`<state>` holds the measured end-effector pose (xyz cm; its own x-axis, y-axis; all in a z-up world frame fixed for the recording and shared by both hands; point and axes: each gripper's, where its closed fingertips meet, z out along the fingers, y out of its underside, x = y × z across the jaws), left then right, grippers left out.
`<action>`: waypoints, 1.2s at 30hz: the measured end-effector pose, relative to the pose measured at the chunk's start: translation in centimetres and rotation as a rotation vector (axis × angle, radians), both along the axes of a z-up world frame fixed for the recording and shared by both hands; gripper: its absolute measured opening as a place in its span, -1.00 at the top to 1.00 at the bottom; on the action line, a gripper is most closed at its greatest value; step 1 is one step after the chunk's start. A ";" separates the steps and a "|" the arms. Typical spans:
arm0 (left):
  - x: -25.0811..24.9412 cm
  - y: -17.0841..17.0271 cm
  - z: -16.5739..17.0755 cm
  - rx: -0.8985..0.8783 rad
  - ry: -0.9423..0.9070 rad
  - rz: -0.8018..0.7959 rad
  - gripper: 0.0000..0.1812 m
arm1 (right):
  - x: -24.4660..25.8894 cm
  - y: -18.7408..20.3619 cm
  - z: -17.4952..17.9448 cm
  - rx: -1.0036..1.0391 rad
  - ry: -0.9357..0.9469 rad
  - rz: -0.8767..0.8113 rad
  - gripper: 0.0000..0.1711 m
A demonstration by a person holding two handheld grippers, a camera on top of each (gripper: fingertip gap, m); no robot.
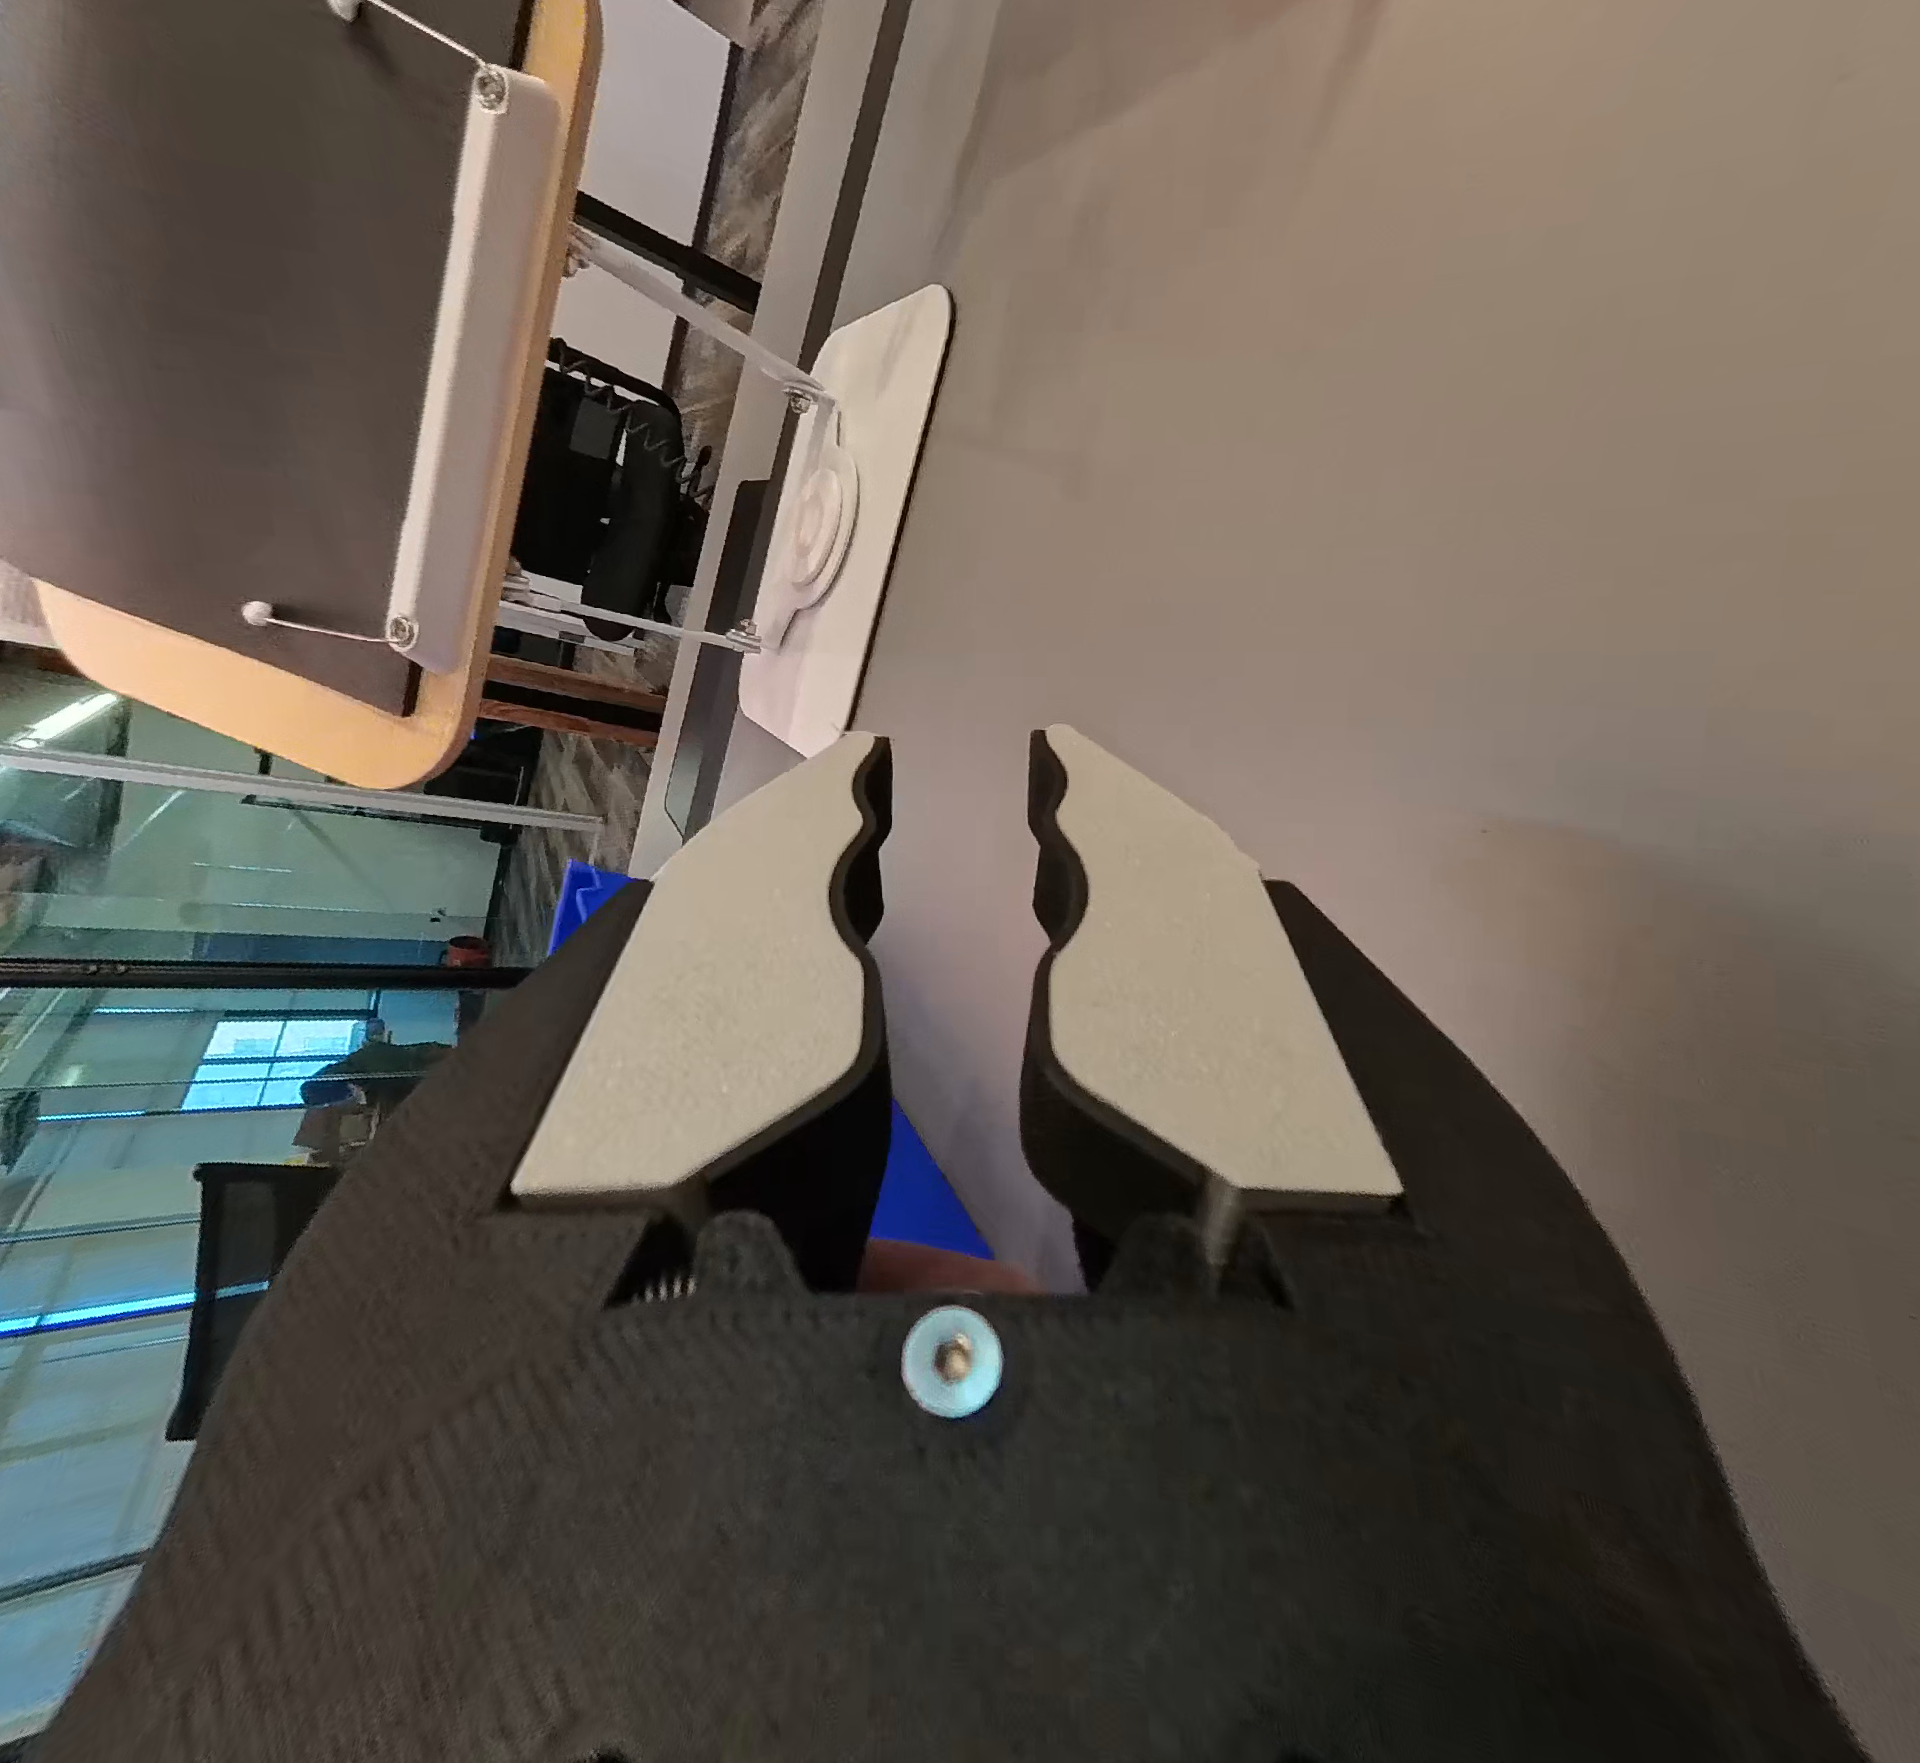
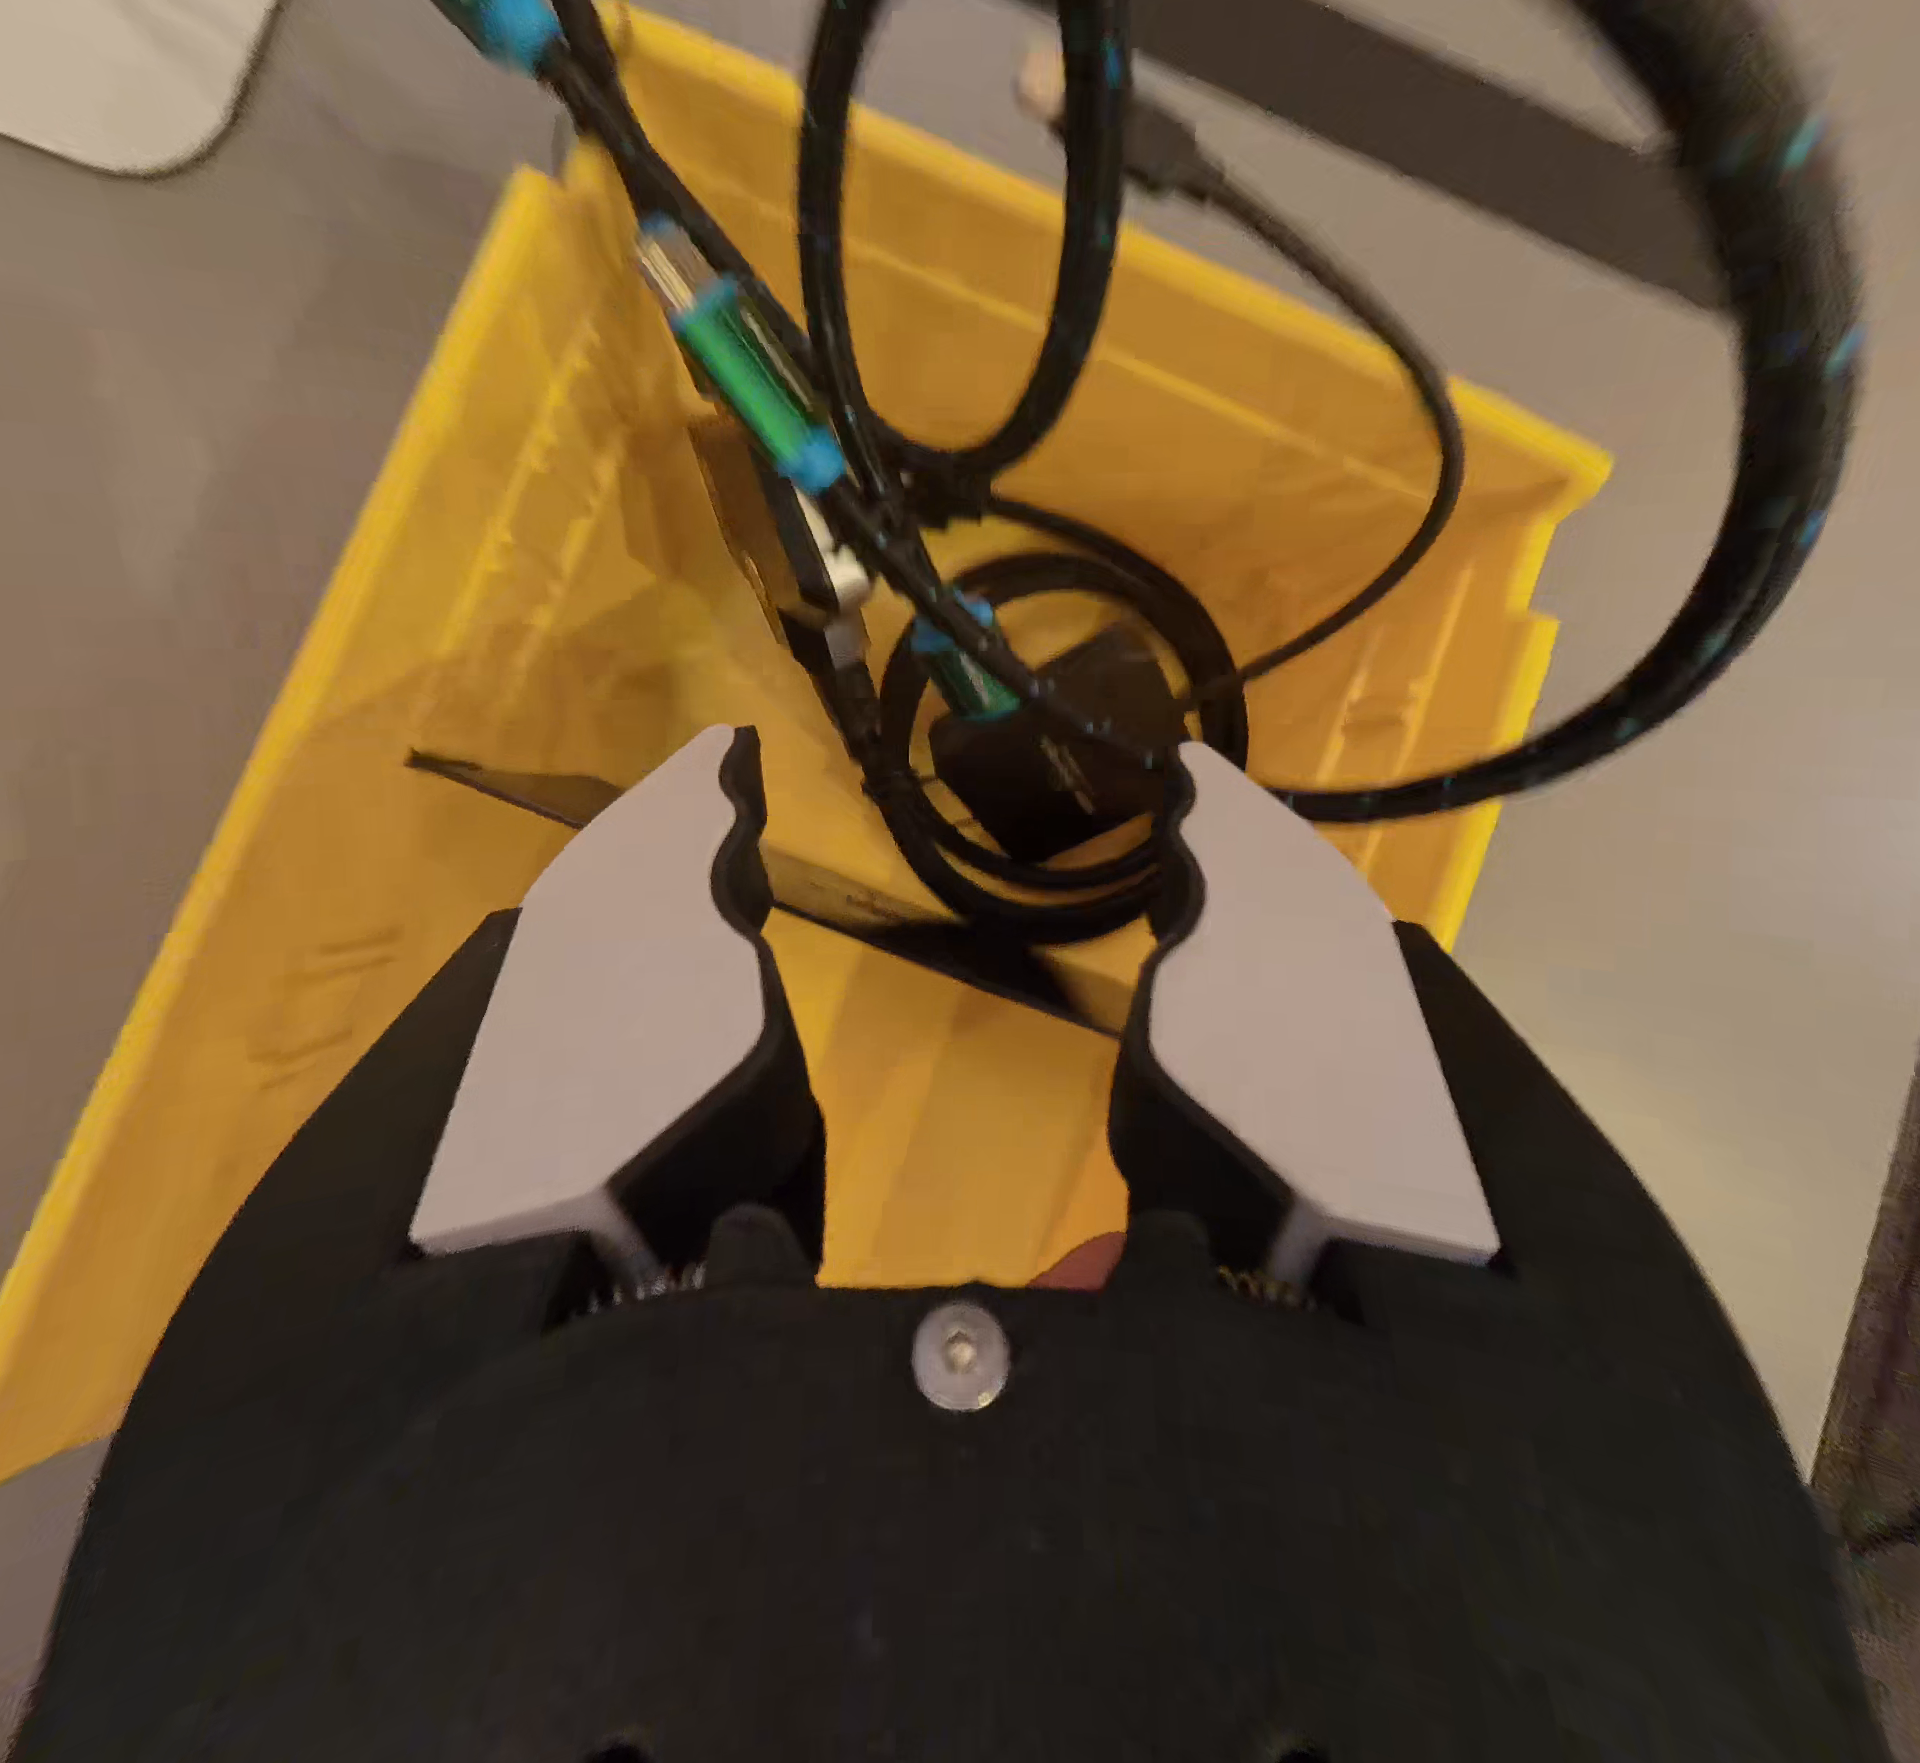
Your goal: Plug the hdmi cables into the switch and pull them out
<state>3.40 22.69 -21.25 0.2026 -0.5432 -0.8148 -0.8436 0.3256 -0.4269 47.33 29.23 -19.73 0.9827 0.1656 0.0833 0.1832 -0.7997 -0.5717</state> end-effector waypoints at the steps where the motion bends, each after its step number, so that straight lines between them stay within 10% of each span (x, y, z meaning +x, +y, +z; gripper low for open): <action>1: 0.0 0.0 0.2 -0.001 -0.004 0.003 0.73 | -0.3 0.6 0.6 0.039 -0.017 0.012 0.23; 10: -0.5 -0.1 0.8 -0.003 -0.026 0.020 0.73 | 0.1 4.0 -3.0 -0.020 -0.124 0.034 0.85; 23: -5.1 1.5 5.3 0.026 -0.167 0.161 0.61 | 0.6 1.0 -2.0 -0.015 -0.126 0.025 0.29; 30: -19.1 6.7 8.8 0.093 -0.233 0.514 0.42 | 2.3 -3.0 1.6 0.110 -0.139 -0.008 0.26; 36: -32.0 9.5 3.7 -0.126 -0.190 0.829 0.27 | 6.9 -8.3 1.6 0.073 -0.212 -0.096 0.21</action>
<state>-28.59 32.20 -17.53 0.7010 -0.2433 -0.6704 -0.6986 -0.4236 -0.5767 54.24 20.96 -18.13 0.9529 0.0583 0.2977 0.2304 -0.7774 -0.5852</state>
